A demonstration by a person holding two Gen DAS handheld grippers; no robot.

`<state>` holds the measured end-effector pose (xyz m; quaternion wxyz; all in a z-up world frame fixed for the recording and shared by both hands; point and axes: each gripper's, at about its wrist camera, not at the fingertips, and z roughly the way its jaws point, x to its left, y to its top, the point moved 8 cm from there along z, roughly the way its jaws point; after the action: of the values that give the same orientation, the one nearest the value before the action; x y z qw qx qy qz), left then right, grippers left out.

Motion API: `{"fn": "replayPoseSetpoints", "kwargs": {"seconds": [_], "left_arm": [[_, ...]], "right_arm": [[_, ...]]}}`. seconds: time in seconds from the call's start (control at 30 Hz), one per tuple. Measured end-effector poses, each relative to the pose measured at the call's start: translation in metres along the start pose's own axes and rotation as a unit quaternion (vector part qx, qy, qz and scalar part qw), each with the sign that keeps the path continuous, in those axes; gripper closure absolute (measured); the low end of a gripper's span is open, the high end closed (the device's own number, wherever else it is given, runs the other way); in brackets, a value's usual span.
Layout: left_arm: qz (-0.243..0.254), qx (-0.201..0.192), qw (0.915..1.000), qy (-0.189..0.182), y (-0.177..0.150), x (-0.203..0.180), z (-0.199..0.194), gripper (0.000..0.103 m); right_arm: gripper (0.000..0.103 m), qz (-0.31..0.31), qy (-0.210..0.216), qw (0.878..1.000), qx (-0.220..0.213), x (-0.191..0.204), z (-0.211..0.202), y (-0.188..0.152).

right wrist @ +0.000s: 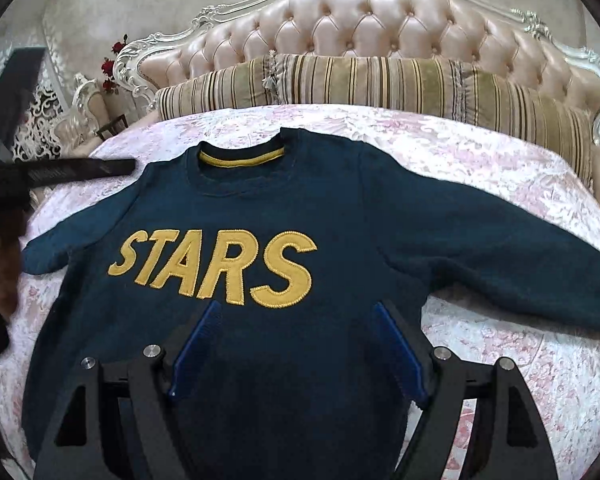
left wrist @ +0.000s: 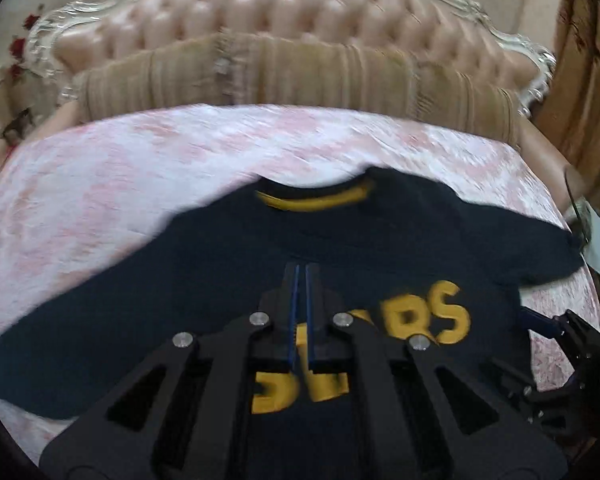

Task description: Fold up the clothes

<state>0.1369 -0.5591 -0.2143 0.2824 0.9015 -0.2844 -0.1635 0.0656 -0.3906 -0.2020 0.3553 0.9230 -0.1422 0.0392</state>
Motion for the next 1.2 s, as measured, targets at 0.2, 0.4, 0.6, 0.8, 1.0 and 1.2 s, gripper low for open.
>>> {"fn": "replayPoseSetpoints", "kwargs": {"seconds": [0.2, 0.4, 0.6, 0.8, 1.0, 1.2], "left_arm": [[-0.095, -0.030, 0.9949, 0.017, -0.018, 0.086, -0.026, 0.097], [-0.216, -0.084, 0.9622, 0.143, -0.068, 0.269, -0.110, 0.026], [-0.360, -0.099, 0.9151, 0.153, -0.139, 0.404, -0.170, 0.026], [-0.390, -0.083, 0.9101, 0.114, -0.158, 0.422, -0.165, 0.049], [-0.404, -0.054, 0.9098, 0.078, -0.169, 0.422, -0.143, 0.058], [-0.402, -0.036, 0.9122, 0.070, -0.172, 0.422, -0.140, 0.094]], "right_arm": [[0.024, 0.003, 0.009, 1.000, -0.008, -0.011, -0.004, -0.001], [0.024, 0.008, 0.013, 1.000, 0.000, -0.013, 0.003, -0.005], [0.024, 0.009, 0.010, 1.000, 0.003, -0.012, 0.006, -0.004], [0.024, 0.007, 0.007, 1.000, 0.008, -0.007, 0.006, -0.006], [0.024, -0.004, 0.007, 1.000, 0.011, -0.001, 0.006, -0.007], [0.024, -0.006, 0.005, 1.000, 0.014, -0.002, 0.006, -0.007]]}}
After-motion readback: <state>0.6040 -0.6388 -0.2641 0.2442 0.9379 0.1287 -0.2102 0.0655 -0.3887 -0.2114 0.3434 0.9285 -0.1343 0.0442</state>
